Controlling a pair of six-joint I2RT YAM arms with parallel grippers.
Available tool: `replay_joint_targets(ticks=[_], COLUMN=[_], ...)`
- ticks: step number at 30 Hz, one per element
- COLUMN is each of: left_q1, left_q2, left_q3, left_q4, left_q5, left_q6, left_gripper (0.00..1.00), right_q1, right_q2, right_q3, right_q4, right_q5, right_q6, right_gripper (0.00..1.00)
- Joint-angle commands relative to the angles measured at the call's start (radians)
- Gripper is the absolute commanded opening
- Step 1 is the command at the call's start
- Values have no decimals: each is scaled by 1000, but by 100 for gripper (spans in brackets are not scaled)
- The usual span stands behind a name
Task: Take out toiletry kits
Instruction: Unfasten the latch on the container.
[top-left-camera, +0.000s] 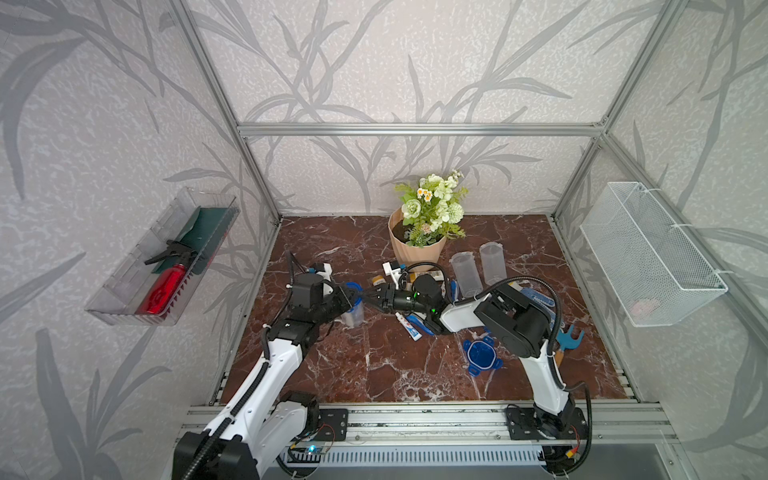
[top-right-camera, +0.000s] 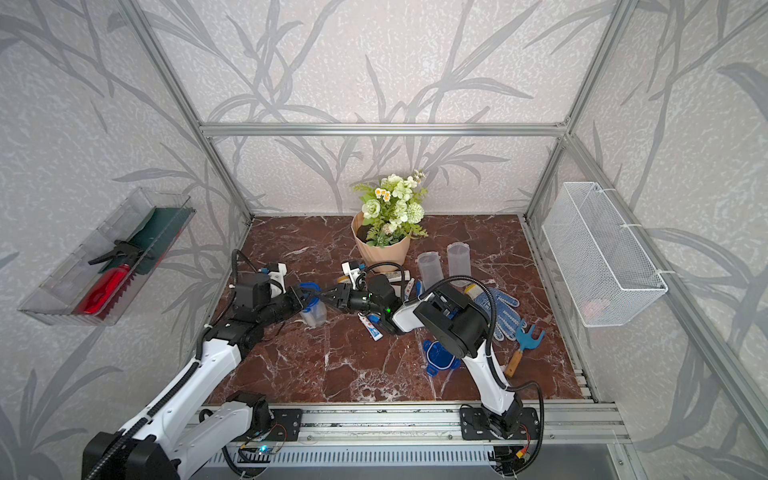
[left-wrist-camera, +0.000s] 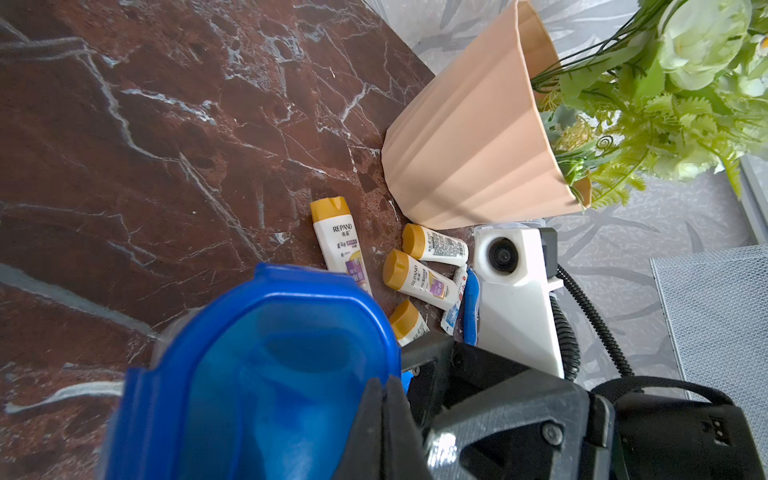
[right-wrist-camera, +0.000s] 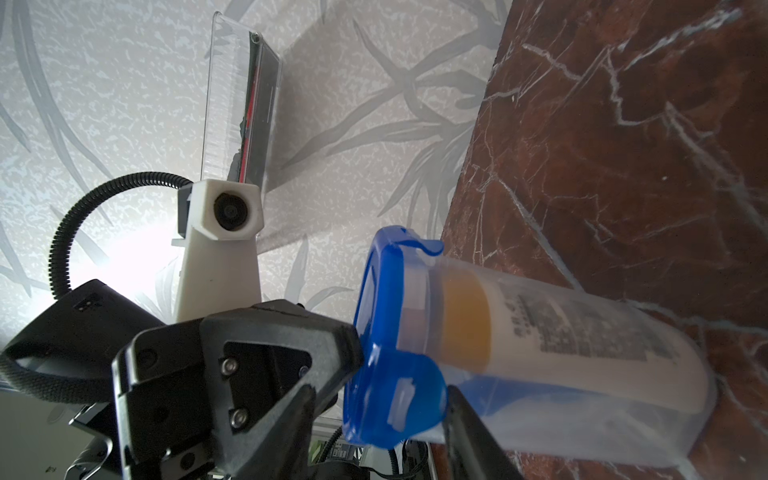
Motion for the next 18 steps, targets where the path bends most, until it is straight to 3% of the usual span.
replay_joint_targets(ticks=[1,18], left_q1=[7,18], left_q2=[35,44], left_q3=[-84,-124], left_q4=[-230,-217], left_q5=[-66,-63], left_q6=[-8,-6], left_gripper=[0,0], right_q1=[-6,-53], right_q2=[-58,-118], right_q3=[25,38], right_q4=[218,218], right_q5=[-4,-8], right_q6=[-16,-16], right_gripper=[49,49])
